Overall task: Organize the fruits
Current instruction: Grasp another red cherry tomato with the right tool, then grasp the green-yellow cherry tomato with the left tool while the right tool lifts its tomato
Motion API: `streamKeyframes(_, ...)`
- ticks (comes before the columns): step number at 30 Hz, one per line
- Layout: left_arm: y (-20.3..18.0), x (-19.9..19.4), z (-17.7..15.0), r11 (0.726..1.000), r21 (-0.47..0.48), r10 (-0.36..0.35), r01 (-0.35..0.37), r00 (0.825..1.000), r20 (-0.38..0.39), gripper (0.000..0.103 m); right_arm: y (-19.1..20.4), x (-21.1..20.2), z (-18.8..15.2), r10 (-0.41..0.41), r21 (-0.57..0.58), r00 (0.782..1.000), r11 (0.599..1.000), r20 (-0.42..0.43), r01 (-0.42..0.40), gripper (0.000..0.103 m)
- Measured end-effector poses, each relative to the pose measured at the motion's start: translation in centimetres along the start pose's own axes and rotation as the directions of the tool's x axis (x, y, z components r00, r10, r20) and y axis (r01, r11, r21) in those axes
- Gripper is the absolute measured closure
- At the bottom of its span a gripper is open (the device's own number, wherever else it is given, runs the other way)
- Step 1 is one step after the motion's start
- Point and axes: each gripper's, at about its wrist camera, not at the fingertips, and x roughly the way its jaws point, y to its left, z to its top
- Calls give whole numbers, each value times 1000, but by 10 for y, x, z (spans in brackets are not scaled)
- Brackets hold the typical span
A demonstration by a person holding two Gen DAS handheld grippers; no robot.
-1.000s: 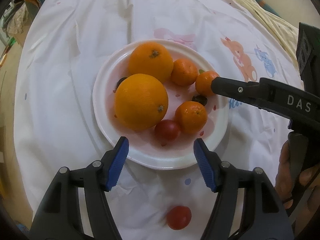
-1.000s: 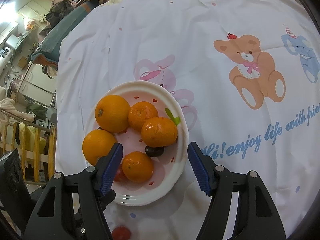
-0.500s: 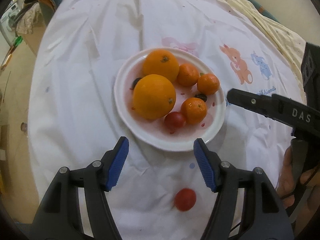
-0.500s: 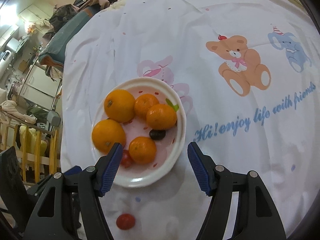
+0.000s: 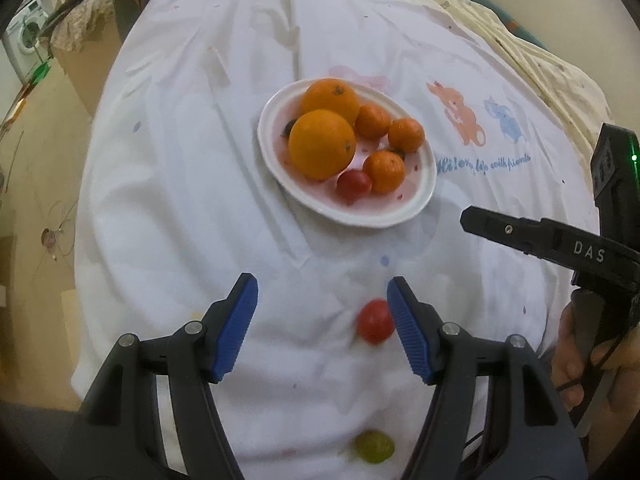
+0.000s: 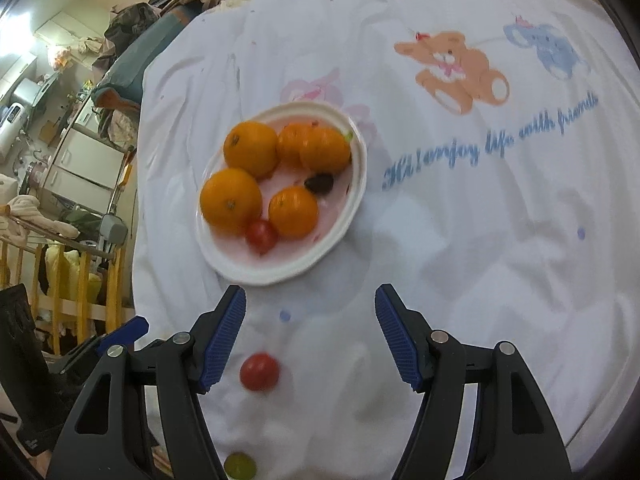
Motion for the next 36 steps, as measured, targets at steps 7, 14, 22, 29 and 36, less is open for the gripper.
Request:
streamKeyframes(7, 21, -11, -21, 996, -93, -14, 14, 1000, 4, 39, 17, 37, -35, 103, 23, 981, 995, -162, -101, 41)
streamKeyframes(14, 36, -15, -24, 989, -146, -26, 28, 1000, 17, 39, 27, 74, -44, 96, 22, 961, 995, -258, -93, 55)
streamKeyframes(22, 42, -15, -26, 989, -146, -32, 35, 999, 21, 39, 25, 78, -47, 59, -18, 964, 998, -260, -66, 69)
streamKeyframes(29, 30, -14, -43, 996, -94, -1, -1, 1000, -18, 39, 15, 51, -45, 85, 6, 972, 996, -220, -85, 68)
streamKeyframes(36, -11, 2, -87, 1000, 8, -19, 20, 990, -143, 41, -3, 1, -40, 72, 40, 994, 997, -87, -69, 68)
